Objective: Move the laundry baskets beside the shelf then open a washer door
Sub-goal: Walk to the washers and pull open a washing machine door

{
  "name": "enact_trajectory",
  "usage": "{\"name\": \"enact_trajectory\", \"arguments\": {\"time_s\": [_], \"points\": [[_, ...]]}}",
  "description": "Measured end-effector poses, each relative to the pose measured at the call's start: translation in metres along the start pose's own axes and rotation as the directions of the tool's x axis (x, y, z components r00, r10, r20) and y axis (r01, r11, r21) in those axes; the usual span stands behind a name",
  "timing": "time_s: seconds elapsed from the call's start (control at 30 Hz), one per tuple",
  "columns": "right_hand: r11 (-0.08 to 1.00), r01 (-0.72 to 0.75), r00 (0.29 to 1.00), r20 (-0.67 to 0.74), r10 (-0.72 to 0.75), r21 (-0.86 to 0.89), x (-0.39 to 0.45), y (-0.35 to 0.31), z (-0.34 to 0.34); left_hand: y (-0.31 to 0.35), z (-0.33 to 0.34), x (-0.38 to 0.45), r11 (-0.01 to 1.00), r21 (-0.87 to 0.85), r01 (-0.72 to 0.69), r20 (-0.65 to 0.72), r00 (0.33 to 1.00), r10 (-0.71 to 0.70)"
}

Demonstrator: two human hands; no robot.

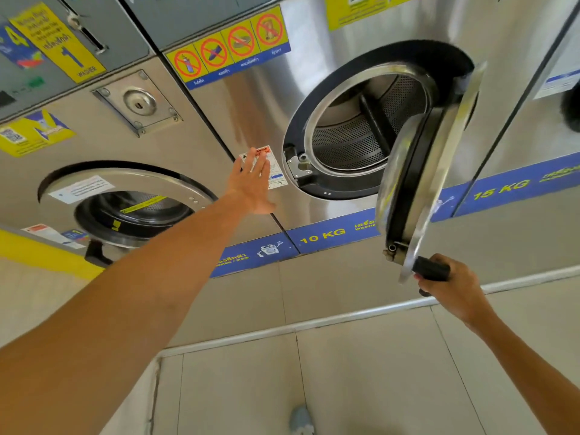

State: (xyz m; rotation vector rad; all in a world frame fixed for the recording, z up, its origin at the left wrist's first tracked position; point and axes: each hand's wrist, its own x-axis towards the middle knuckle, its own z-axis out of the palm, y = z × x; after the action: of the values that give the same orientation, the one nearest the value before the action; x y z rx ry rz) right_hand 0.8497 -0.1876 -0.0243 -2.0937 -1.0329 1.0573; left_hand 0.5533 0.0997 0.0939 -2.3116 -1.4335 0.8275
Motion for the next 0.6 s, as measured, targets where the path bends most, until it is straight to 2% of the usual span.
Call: {"name": "enact_trajectory", "arguments": {"time_s": [0.23, 0.4, 0.5, 0.6], "points": [[0.999, 0.024, 1.0, -0.014, -0.024, 0.039, 0.001, 0.007, -0.002, -0.002, -0.014, -0.006, 1.0, -0.006, 0.009, -0.028, 1.0, -0.01], [0.997, -0.031, 0.999, -0.017, 0.032, 0.065, -0.001, 0.013, -0.005, 0.001, -0.021, -0.023, 1.0, -0.017, -0.02, -0.021, 1.0, 0.019], [0.997, -0.074, 0.997, -0.011, 0.074, -0.022, -0.014, 0.014, -0.007, 0.001, -0.029, -0.044, 0.996, -0.084, -0.035, -0.025, 0.999, 0.033], [0.991, -0.099, 0.992, 0.063, 0.105, -0.093, -0.043, 0.01, -0.013, -0.011, -0.045, -0.077, 0.98, -0.19, -0.05, -0.051, 0.998, 0.041]]}}
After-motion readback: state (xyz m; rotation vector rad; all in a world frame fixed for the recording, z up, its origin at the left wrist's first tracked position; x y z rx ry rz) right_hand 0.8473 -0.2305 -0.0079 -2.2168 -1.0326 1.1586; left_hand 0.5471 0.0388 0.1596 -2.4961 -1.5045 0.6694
